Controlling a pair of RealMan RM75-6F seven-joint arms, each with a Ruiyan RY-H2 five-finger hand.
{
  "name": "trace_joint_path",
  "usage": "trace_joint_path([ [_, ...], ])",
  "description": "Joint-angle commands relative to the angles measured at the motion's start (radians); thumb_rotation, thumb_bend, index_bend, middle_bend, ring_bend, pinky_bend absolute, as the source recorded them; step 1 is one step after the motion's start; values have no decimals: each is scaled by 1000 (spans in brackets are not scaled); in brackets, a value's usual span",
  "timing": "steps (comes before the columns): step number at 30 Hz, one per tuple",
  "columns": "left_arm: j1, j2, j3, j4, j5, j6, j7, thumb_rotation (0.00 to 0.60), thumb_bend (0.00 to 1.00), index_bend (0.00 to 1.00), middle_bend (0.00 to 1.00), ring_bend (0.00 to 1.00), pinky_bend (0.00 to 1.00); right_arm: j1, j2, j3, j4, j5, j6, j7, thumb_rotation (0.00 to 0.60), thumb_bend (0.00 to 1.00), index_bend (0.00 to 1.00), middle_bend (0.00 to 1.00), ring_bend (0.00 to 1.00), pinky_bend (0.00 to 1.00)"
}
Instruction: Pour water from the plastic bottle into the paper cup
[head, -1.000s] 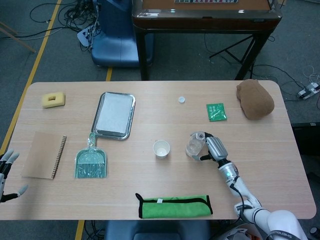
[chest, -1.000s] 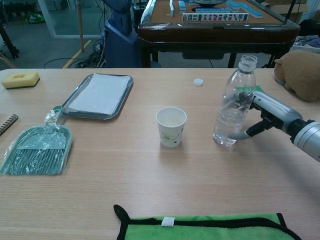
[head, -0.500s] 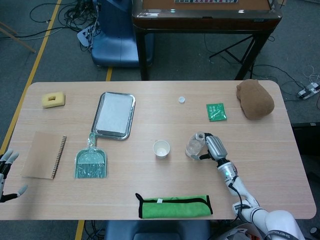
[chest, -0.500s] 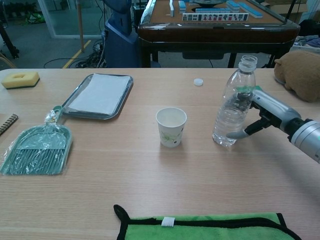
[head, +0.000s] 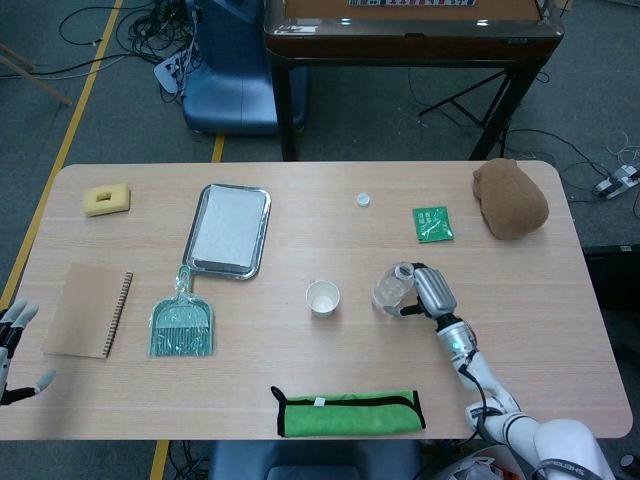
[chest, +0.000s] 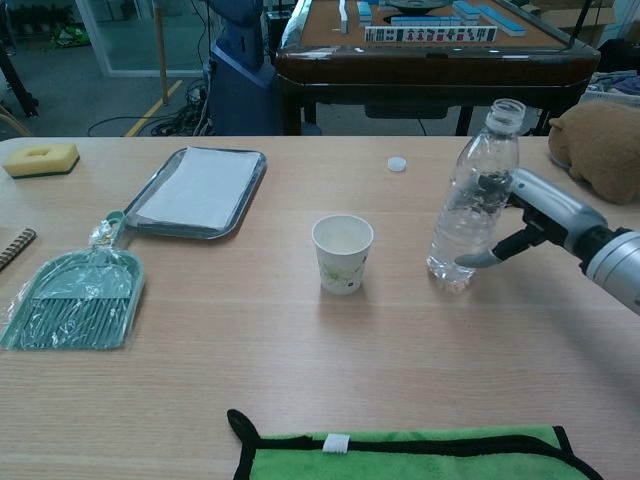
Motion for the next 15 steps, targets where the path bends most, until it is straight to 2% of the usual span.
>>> trace_joint_path([
  [1, 0, 0, -1, -2, 0, 0, 0, 600, 154, 0, 0, 40, 348, 9, 44, -2, -46, -3, -15, -49, 600, 96, 485, 518, 398, 331],
  [7, -1, 1, 0, -3, 2, 1, 3, 600, 154, 0, 0, 40, 348, 31, 160, 1, -201, 6, -72, -184, 600, 106, 492, 526, 405, 331],
  [15, 0, 5, -2, -14, 2, 6, 9, 600, 154, 0, 0, 40, 348, 66, 322, 20, -441, 76, -207, -421, 600, 126, 511, 537, 417, 331],
])
